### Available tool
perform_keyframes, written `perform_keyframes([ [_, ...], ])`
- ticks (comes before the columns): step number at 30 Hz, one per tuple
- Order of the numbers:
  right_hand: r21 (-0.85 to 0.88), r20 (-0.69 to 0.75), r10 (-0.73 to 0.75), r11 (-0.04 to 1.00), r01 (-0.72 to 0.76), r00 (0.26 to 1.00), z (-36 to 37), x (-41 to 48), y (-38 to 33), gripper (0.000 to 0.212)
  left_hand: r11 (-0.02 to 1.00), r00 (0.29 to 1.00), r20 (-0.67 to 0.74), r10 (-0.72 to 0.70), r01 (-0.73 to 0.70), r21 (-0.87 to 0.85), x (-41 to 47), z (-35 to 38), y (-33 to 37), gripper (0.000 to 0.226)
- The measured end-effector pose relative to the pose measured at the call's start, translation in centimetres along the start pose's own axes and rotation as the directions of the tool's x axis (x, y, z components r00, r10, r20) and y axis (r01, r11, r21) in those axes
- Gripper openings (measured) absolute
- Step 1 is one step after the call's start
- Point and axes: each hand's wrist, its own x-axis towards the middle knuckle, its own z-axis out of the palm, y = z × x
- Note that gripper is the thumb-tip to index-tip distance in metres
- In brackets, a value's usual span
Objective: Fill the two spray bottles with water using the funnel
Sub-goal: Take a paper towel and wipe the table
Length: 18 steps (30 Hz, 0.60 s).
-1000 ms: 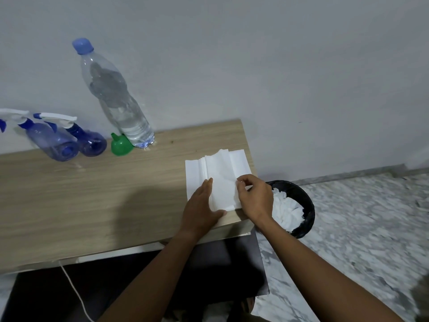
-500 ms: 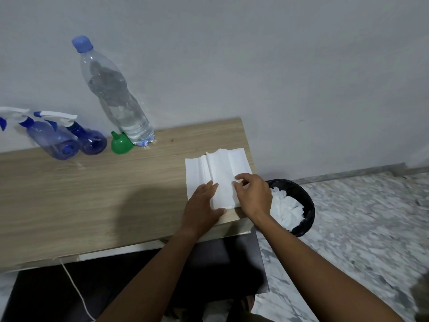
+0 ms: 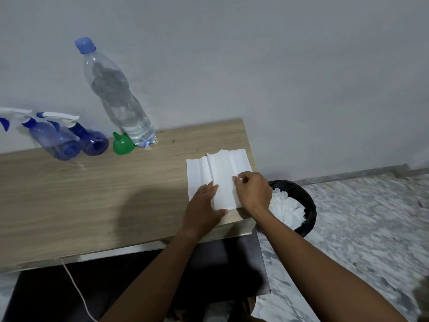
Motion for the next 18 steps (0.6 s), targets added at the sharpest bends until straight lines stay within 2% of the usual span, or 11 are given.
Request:
perform_keyframes([
  [5, 0.069, 0.065, 0.049, 0.996, -0.053, 0.997, 0.1, 0.6, -0.8, 0.015, 1.000, 1.000, 0.002, -0.006, 0.006, 0.001, 0.1, 0.0, -0.1, 0.087],
  [8, 0.137, 0.035, 0.045, 0.989, -0.049, 0.998, 0.0, 0.4, -0.7, 0.008, 1.000, 1.000, -0.003, -0.005, 0.005, 0.004, 0.1, 0.1, 0.0, 0.088],
  [12, 0.148, -0.042, 0.010, 0.989, -0.004, 0.999, 0.0, 0.2, -0.3, 0.010, 1.000, 1.000, -0.001, -0.011, 0.011, 0.001, 0.1, 0.2, -0.1, 0.089],
  [18, 0.161, -0.075, -0.113, 0.979, 0.124, 0.991, -0.1, 0.2, 0.3, 0.014, 1.000, 1.000, -0.001, -0.007, 0.007, 0.005, 0.2, 0.2, -0.2, 0.089],
])
